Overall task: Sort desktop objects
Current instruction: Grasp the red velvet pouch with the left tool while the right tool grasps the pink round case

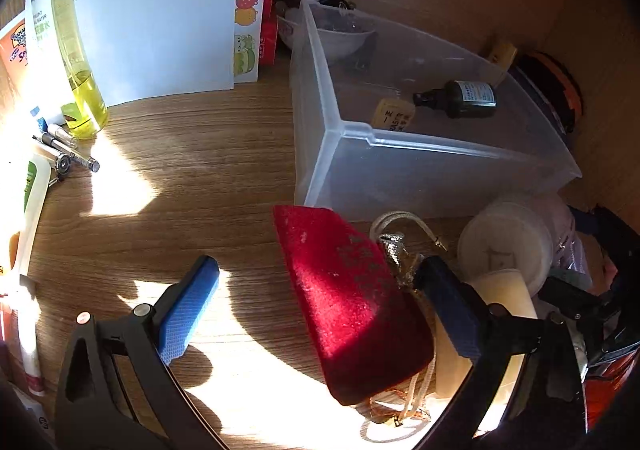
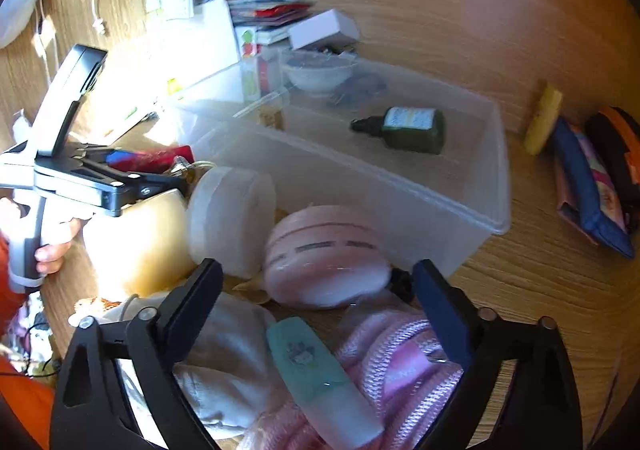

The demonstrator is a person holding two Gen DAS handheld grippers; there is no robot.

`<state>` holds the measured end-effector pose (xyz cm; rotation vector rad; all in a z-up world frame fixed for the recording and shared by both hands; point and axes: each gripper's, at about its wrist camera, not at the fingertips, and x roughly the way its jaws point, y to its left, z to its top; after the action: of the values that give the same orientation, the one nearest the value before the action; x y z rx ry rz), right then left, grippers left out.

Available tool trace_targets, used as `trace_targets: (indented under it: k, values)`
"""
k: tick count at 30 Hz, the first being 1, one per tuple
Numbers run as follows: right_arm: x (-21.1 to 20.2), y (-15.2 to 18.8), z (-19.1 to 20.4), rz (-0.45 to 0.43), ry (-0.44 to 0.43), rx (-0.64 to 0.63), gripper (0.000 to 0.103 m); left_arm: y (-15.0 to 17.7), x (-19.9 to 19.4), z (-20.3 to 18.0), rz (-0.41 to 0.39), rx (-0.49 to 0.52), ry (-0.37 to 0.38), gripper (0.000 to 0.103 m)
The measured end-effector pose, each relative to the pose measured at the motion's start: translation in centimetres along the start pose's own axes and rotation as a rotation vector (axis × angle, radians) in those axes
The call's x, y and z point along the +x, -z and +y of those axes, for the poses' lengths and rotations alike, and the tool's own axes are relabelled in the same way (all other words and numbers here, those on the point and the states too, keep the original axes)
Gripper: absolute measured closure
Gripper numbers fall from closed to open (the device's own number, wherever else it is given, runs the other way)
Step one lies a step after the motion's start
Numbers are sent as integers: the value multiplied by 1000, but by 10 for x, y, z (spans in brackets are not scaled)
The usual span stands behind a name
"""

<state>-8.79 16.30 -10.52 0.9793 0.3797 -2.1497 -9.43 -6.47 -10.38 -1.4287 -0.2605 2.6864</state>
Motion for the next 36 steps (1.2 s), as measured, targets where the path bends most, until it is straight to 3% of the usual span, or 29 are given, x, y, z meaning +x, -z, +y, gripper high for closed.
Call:
trace_targets:
  k: [4, 6, 10, 11, 13, 26, 32, 36]
  values:
    - [3, -3, -1, -1, -22, -4, 20, 2, -4, 4, -19, -1, -2, 1]
    - [1, -3, 0, -7, -28, -8, 25, 3, -5, 8, -33, -7, 10, 8]
    - [0, -2, 2, -6, -32, -32, 42, 6, -11, 16, -47, -11, 26, 43]
    - [0, -2, 2, -3, -41, -40, 43, 7, -13, 17, -50, -5, 11, 54]
    - [0, -2, 4, -4, -37, -44, 43, 9, -12, 16, -55, -5, -4, 67]
    - [2, -5, 8, 31, -23, -48, 41, 11, -44, 17, -158, -24, 34, 70]
    - [12, -8, 8, 51, -50, -51, 32, 7, -67, 8, -223, -15, 43, 70]
    - [14, -6, 10, 33, -66, -57, 36, 2, -83, 4, -270, -11, 42, 70]
